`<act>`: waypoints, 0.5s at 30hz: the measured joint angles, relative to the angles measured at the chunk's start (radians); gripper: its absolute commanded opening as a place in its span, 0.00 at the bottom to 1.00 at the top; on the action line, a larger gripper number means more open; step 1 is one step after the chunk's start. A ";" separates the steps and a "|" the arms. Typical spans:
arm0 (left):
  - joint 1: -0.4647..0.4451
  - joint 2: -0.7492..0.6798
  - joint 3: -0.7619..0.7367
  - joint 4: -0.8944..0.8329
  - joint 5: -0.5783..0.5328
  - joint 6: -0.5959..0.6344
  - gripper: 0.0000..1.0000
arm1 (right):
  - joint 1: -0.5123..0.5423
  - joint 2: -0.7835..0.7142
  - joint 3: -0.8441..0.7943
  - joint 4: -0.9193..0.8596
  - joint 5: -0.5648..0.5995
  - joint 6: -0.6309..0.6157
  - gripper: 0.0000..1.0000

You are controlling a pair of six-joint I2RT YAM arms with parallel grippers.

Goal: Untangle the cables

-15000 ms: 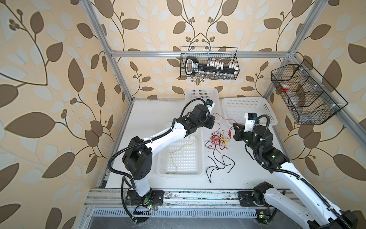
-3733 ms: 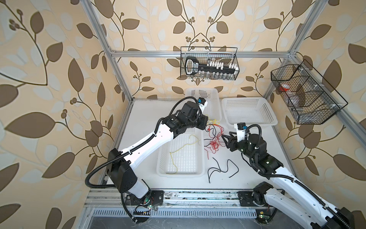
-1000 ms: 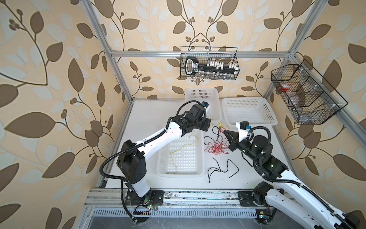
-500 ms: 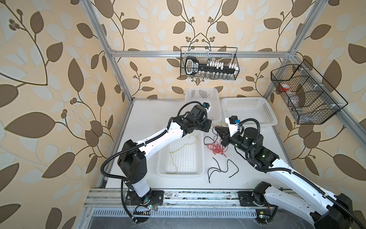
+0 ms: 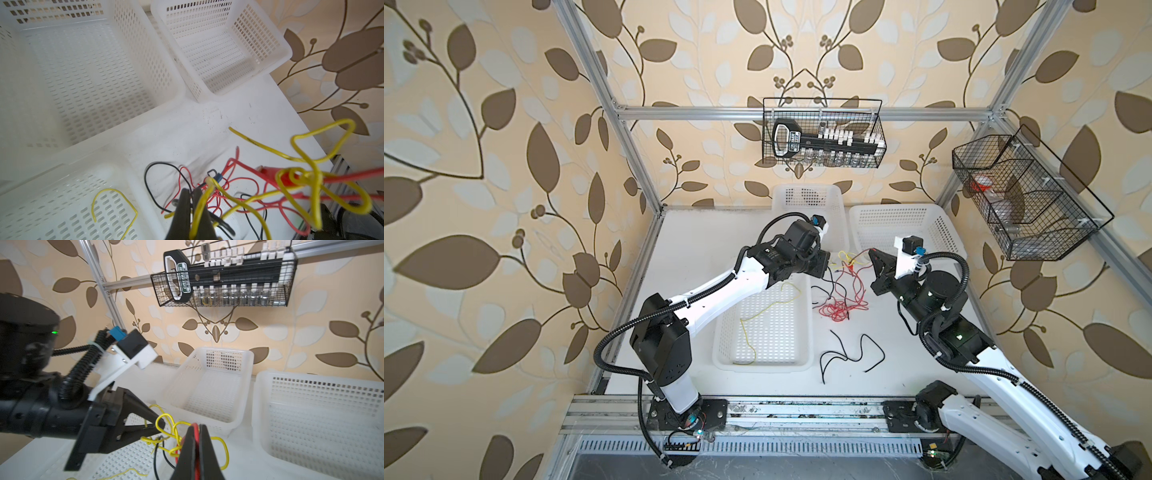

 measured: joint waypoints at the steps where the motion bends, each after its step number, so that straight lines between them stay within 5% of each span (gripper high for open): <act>1: -0.003 -0.002 0.000 -0.002 0.000 0.001 0.00 | -0.006 -0.002 -0.005 -0.001 -0.008 0.003 0.00; 15: -0.005 -0.002 0.000 -0.005 0.026 0.000 0.00 | 0.148 0.151 -0.007 0.008 -0.215 -0.045 0.00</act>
